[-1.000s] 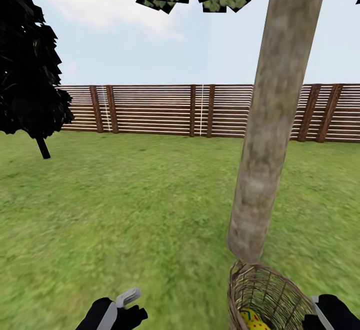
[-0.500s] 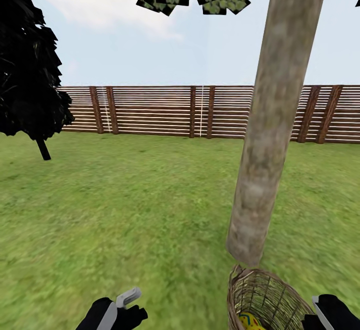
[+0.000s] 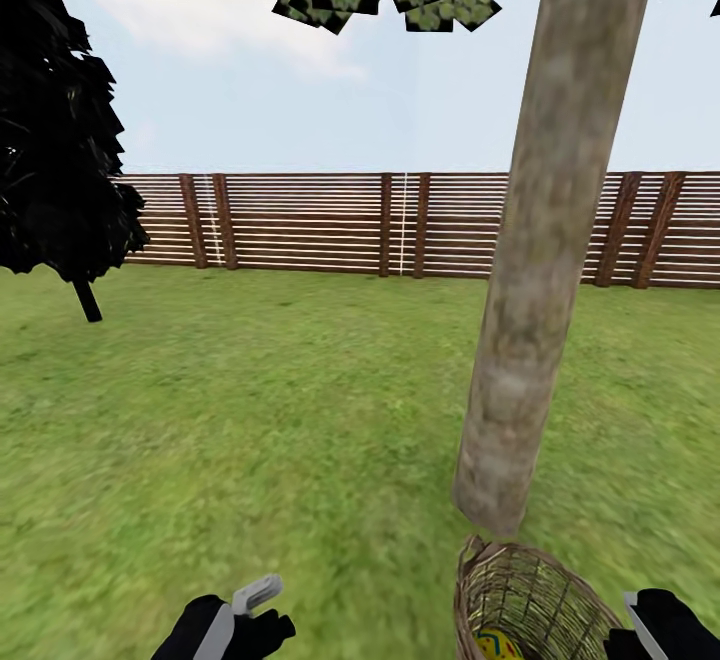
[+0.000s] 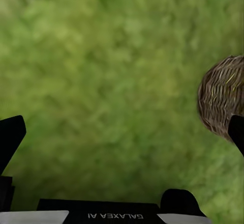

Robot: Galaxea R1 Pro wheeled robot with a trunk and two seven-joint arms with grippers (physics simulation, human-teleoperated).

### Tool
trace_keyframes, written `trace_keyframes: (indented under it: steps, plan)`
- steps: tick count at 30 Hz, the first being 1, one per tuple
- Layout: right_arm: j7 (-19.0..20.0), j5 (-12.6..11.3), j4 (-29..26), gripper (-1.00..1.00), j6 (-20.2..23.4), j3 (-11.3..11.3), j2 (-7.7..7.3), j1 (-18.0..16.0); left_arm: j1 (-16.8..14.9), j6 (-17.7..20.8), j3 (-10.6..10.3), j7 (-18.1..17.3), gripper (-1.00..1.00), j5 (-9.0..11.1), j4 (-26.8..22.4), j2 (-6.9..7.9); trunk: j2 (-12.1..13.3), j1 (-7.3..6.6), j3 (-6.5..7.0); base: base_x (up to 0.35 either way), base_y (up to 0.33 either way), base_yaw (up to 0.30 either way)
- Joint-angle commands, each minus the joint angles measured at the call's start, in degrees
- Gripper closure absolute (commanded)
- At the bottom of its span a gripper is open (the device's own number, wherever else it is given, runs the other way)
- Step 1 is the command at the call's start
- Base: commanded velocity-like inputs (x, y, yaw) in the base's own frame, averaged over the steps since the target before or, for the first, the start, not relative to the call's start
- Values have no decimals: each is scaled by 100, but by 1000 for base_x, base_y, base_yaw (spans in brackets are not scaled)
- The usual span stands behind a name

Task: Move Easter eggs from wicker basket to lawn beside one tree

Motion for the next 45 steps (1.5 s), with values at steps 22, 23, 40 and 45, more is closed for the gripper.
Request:
trace_keyframes:
  steps: [22, 23, 40, 45]
  plan:
    - [-15, -4, -8, -100, 24, -22, -10, -3, -2, 29, 21, 49, -100, 60, -44, 19, -3, -1, -6, 0, 0, 274]
    - [-15, -4, -8, -100, 26, -26, -14, -3, -2, 30, 26, 49, -100, 60, -53, 27, -3, -1, -6, 0, 0, 295]
    - [-65, 25, -455, -100, 321, -30, -10, -2, -1, 224, 100, 29, -100, 79, -804, 1104, -3, -1, -6, 0, 0, 120]
    - [-52, 24, -465, -100, 332, -17, -18, -2, -1, 224, 92, 29, -100, 77, -801, 1094, -3, -1, -6, 0, 0, 0]
